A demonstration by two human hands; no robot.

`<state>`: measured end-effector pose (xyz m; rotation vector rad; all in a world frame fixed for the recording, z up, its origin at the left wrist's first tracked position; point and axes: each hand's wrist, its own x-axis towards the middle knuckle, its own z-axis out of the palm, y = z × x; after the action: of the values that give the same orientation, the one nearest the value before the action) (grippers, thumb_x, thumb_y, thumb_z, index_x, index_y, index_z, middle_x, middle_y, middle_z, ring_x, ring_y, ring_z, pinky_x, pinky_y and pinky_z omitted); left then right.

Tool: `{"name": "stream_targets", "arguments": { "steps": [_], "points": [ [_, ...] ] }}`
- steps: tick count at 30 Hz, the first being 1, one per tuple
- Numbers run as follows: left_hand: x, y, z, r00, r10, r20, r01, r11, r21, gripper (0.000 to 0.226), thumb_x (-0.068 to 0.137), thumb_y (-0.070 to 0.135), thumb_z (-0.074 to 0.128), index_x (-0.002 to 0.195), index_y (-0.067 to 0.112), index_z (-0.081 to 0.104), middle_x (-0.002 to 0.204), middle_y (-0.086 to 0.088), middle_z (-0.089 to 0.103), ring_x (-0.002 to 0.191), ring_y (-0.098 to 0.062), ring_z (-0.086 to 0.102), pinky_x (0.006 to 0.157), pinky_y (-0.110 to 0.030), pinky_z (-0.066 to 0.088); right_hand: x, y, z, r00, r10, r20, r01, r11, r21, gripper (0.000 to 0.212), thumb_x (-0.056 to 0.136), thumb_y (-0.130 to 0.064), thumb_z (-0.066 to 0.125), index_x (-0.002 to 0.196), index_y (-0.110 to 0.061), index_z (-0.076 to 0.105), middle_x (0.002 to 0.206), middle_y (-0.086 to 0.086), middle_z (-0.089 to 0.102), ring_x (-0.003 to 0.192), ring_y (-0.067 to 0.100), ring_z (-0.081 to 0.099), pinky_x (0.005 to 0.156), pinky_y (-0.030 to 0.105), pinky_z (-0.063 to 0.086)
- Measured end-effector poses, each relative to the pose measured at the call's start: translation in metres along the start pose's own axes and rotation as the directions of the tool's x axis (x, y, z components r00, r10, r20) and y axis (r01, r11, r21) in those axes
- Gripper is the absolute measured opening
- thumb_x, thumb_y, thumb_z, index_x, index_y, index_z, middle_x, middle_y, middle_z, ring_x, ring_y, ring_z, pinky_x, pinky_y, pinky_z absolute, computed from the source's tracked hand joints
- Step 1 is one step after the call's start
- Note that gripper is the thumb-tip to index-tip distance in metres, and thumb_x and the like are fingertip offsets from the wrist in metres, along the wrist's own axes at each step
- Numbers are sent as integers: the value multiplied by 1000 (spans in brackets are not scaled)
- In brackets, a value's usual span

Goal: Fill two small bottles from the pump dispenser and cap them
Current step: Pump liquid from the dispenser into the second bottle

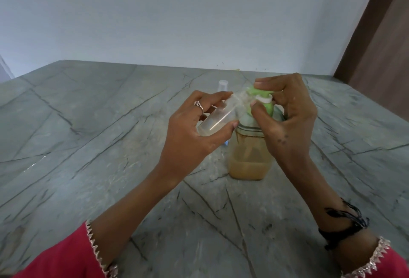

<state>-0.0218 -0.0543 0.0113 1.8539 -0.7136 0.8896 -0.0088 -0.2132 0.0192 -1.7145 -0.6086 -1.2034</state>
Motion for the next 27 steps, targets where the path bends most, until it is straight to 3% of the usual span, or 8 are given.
{"name": "stream_targets", "arguments": {
  "steps": [8, 13, 19, 24, 27],
  "points": [
    [2, -1, 0, 1000, -10, -8, 10, 1000, -8, 41, 77, 29, 65, 116, 17, 57, 99, -2, 61, 88, 0, 57, 73, -8, 45, -4, 5, -1, 997, 1, 71, -3, 1000, 26, 25, 82, -5, 60, 107, 0, 61, 113, -4, 55, 108, 5, 55, 89, 23, 47],
    [2, -2, -1, 1000, -8, -8, 8, 1000, 12, 42, 78, 31, 64, 116, 17, 56, 100, -2, 60, 88, -1, 57, 74, -8, 45, -5, 8, -1, 996, 2, 84, -3, 1000, 16, 28, 82, -3, 61, 110, 5, 62, 119, -3, 53, 114, 3, 52, 93, 26, 47],
    [3, -1, 0, 1000, 6, -10, -6, 1000, 16, 42, 77, 30, 66, 116, 15, 57, 99, -4, 61, 88, -1, 57, 74, -10, 46, -2, 3, -1, 998, -18, 53, 16, 999, 37, 38, 75, 7, 64, 106, -14, 54, 106, 5, 56, 99, 6, 57, 81, 19, 48],
    [1, 0, 0, 1000, 17, 2, -17, 1000, 15, 41, 76, 31, 65, 114, 17, 56, 100, -3, 61, 88, -1, 57, 74, -10, 47, 1, -1, 0, 1000, -2, 22, 1, 999, 43, 32, 74, 4, 63, 97, -16, 54, 95, 13, 59, 87, 16, 60, 71, 25, 52],
    [1, 0, 0, 1000, 21, 1, -21, 1000, 17, 41, 77, 31, 65, 114, 16, 56, 101, -4, 61, 89, -2, 57, 74, -9, 47, 2, -1, -1, 1000, -2, 23, 1, 999, 36, 28, 74, 1, 63, 96, -15, 55, 95, 12, 59, 87, 11, 59, 72, 21, 51]
  ]
}}
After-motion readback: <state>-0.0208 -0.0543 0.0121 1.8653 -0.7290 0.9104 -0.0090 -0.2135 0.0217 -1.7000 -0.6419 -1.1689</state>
